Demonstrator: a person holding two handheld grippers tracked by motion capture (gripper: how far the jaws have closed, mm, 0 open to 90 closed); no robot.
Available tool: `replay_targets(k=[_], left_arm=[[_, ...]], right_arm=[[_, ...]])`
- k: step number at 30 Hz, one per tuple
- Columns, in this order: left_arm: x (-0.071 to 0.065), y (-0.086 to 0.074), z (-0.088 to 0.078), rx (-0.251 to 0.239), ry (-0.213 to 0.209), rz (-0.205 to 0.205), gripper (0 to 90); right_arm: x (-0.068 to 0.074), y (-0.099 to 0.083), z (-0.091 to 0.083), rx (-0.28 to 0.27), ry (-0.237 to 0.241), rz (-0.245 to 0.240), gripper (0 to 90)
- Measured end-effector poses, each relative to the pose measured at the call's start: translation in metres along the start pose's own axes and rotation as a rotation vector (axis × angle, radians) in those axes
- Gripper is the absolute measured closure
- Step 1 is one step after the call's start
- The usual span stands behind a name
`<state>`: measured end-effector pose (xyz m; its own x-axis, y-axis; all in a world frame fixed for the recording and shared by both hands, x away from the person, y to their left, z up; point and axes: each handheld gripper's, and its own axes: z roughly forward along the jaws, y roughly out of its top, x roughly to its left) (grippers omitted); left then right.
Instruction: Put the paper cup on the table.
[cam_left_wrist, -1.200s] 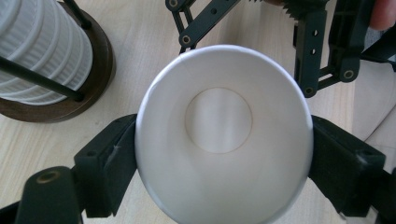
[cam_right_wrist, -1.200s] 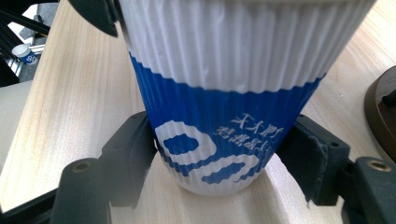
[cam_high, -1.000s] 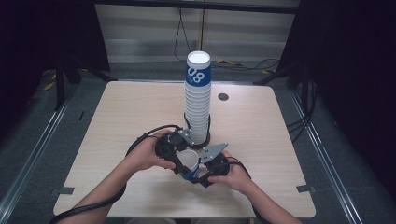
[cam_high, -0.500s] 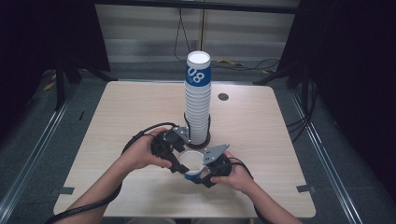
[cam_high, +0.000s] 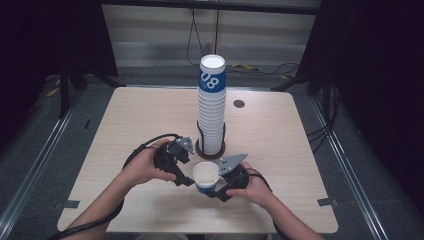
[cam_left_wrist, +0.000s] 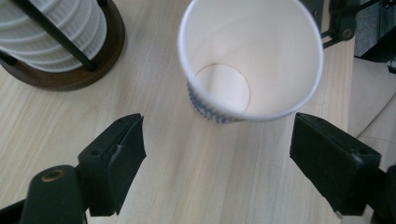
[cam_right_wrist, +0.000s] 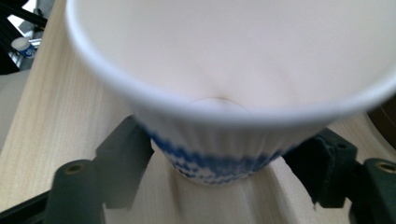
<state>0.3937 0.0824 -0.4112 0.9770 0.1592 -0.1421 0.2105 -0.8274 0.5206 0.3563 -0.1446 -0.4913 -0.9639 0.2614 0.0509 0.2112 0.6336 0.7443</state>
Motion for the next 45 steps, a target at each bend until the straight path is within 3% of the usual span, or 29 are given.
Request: replay_targets(k=[7, 27, 33, 40, 41, 45], left_arm=[[-0.001, -0.009, 0.003, -0.005, 0.011, -0.014, 17.8], [0.006, -0.041, 0.004, -0.007, 0.054, -0.069, 17.6], [0.009, -0.052, 0.002, -0.031, 0.075, -0.105, 17.6], [0.014, -0.065, 0.001, -0.049, 0.080, -0.104, 17.6], [0.013, -0.066, 0.002, -0.057, 0.081, -0.126, 17.6], [0.016, -0.073, 0.001, -0.060, 0.084, -0.118, 17.6]], right_arm=[[0.000, -0.001, -0.007, 0.014, -0.003, 0.016, 16.7], [-0.001, -0.017, -0.039, 0.044, -0.038, 0.061, 15.0], [-0.003, -0.025, -0.050, 0.040, -0.061, 0.084, 15.1], [-0.007, -0.035, -0.063, 0.026, -0.090, 0.118, 15.1], [-0.007, -0.036, -0.064, 0.023, -0.094, 0.125, 15.1], [-0.007, -0.041, -0.069, 0.032, -0.108, 0.132, 15.1]])
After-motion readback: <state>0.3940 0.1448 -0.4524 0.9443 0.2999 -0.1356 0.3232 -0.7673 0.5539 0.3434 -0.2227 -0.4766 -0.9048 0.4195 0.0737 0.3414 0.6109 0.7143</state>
